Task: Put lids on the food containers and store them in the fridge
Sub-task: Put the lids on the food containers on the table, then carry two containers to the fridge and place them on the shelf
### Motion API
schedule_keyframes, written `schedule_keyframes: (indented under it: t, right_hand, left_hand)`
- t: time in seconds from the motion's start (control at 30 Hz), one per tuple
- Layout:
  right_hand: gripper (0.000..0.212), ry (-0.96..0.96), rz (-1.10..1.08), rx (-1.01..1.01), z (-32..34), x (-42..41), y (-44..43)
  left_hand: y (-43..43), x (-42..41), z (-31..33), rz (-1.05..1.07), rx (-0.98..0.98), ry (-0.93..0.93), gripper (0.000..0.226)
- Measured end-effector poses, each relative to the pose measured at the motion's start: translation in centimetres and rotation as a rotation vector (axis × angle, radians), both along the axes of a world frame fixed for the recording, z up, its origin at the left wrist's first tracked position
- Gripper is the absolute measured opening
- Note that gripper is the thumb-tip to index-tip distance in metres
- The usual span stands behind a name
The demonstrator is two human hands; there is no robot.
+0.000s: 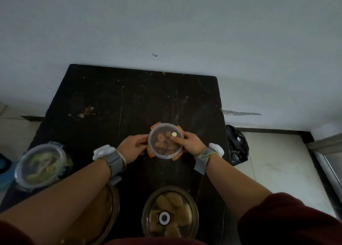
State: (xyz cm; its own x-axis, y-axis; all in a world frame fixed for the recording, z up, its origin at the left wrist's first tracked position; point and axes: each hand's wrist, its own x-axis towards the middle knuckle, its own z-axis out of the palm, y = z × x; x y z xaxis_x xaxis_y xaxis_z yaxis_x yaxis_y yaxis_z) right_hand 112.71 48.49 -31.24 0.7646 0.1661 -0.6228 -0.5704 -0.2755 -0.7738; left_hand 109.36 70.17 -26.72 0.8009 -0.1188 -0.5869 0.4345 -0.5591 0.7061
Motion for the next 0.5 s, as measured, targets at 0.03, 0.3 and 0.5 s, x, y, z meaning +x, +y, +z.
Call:
schedule_keyframes:
  t: [0.03, 0.3, 0.5]
  right_hand:
    - [0.036, -0.01, -0.056, -0.006, -0.2, -0.3, 0.6]
    - [0.046, -0.286, -0.342, 0.336, 2.7, -2.3, 3.6]
    - [0.053, -0.252, -0.346, 0.584, 8.4, -3.1, 8.8]
  left_hand:
    - [-0.2, -0.6, 0.1, 0.059, -0.07, 0.03, 0.047]
    - [0.3, -2.2, 2.9, 0.279, -0.277, -0.114, 0.052]
    - [7.7, -4.1, 7.2, 0.34, 0.072, -0.442, 0.039]
